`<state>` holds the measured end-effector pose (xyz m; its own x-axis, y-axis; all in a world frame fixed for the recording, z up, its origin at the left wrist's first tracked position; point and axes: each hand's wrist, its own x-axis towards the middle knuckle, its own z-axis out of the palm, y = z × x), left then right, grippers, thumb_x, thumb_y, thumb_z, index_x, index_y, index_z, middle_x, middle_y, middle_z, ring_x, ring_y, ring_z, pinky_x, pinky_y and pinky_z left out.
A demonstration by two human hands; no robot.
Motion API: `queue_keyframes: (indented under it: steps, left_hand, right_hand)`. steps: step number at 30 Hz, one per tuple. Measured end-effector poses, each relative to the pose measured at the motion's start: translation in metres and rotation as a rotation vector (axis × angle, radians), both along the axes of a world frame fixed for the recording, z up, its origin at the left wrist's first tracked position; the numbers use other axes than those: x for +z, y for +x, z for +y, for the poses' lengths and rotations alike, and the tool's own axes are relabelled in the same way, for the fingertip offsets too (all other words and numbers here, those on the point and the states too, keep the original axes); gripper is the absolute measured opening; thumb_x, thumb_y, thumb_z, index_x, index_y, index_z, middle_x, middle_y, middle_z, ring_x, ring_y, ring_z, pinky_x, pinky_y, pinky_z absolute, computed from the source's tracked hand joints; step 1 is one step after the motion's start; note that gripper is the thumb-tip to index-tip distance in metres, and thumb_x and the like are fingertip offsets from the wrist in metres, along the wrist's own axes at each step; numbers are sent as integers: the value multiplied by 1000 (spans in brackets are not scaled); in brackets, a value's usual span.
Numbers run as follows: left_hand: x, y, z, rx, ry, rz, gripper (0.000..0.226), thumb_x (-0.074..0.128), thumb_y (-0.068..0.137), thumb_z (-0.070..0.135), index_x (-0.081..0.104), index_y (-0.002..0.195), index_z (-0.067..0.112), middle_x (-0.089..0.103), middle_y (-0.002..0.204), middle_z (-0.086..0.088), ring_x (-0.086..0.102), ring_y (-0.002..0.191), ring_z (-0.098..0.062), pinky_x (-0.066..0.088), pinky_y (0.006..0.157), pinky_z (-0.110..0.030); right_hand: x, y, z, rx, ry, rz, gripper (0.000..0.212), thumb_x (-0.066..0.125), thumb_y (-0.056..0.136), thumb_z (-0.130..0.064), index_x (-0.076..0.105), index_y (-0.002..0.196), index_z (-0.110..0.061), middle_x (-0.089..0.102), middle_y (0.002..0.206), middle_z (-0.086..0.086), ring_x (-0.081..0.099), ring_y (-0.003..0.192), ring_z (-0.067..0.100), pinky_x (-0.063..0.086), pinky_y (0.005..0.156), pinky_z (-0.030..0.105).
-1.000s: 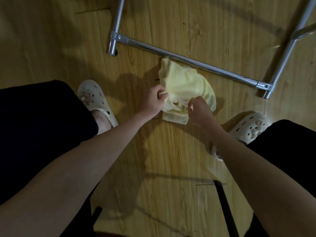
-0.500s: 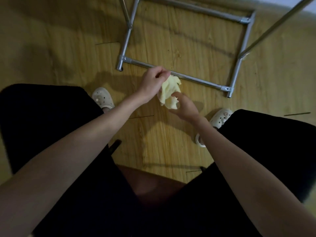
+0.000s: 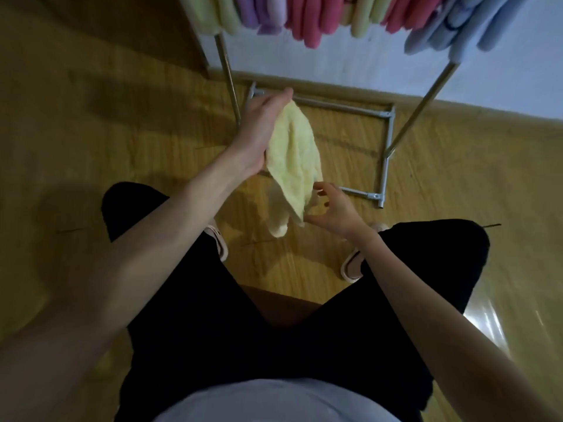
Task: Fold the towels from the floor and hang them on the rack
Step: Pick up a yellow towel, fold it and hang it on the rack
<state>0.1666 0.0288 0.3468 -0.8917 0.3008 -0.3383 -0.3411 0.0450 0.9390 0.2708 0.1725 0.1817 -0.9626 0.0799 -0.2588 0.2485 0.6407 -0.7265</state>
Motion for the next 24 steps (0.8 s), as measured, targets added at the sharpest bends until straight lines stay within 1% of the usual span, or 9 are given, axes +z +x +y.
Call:
queue_keyframes:
  steps: [3, 6, 8, 11, 13, 16, 19, 21, 24]
  left_hand:
    - [16, 3, -6, 49, 48, -56, 16, 55, 95, 32, 56, 99, 16, 58, 91, -3, 61, 87, -19, 52, 75, -34]
    - [26, 3, -10, 95, 74, -92, 44, 58, 92, 36, 53, 125, 7, 61, 101, -7, 63, 95, -23, 54, 74, -34]
    - [30, 3, -12, 111, 107, -98, 43, 58, 92, 35, 54, 123, 5, 63, 100, -9, 64, 93, -23, 54, 73, -33]
    - [39, -4, -18, 132, 168, -91, 29, 56, 93, 32, 57, 110, 9, 64, 93, -9, 64, 90, -22, 55, 77, -37]
    - [43, -17, -24, 184, 185, -75, 31, 56, 93, 33, 58, 112, 8, 65, 102, -13, 64, 95, -25, 55, 80, -39]
    - [49, -41, -35, 292, 202, -36, 38, 57, 93, 30, 57, 121, 3, 65, 105, -15, 66, 93, -24, 56, 71, -33]
    - [55, -59, -37, 321, 229, -16, 29, 57, 94, 28, 60, 113, 6, 67, 91, -8, 67, 83, -20, 56, 66, -32]
    - [59, -68, -32, 310, 252, 15, 22, 57, 94, 26, 63, 105, 7, 69, 86, -7, 68, 78, -18, 55, 63, -30]
    - [62, -75, -18, 219, 328, 28, 17, 56, 96, 20, 64, 96, 5, 69, 89, -13, 69, 81, -23, 57, 74, -37]
  right_hand:
    - [25, 12, -11, 81, -21, 5, 101, 88, 60, -38, 33, 142, -14, 43, 136, 3, 42, 123, 15, 39, 101, 30]
    - [44, 20, -30, 75, -8, 74, 105, 84, 62, -48, 26, 143, -15, 40, 138, 0, 41, 120, 13, 40, 97, 28]
    - [50, 21, -43, 24, 34, 183, 81, 75, 75, -42, 33, 138, -12, 47, 129, 2, 50, 106, 14, 46, 82, 28]
    - [61, 17, -46, -27, -11, 364, 28, 61, 87, -10, 55, 114, -5, 56, 105, 4, 54, 86, 17, 43, 69, 30]
    - [70, 16, -38, -26, -28, 405, 13, 58, 89, -4, 61, 101, -4, 58, 95, 2, 55, 79, 17, 47, 67, 36]
    - [90, 20, -21, -29, -2, 435, 14, 55, 96, -16, 65, 96, -6, 61, 92, 4, 58, 75, 19, 51, 67, 40]
    - [120, 23, -8, -14, 85, 539, 30, 45, 99, -29, 63, 97, -6, 58, 93, 0, 57, 73, 13, 50, 64, 28]
    - [145, 23, -3, -68, 104, 615, 28, 41, 101, -27, 56, 91, -6, 54, 80, -5, 52, 65, 4, 42, 57, 20]
    - [184, 11, -4, -217, -98, 616, 24, 37, 103, -21, 45, 81, -13, 50, 52, -5, 49, 43, 8, 39, 44, 29]
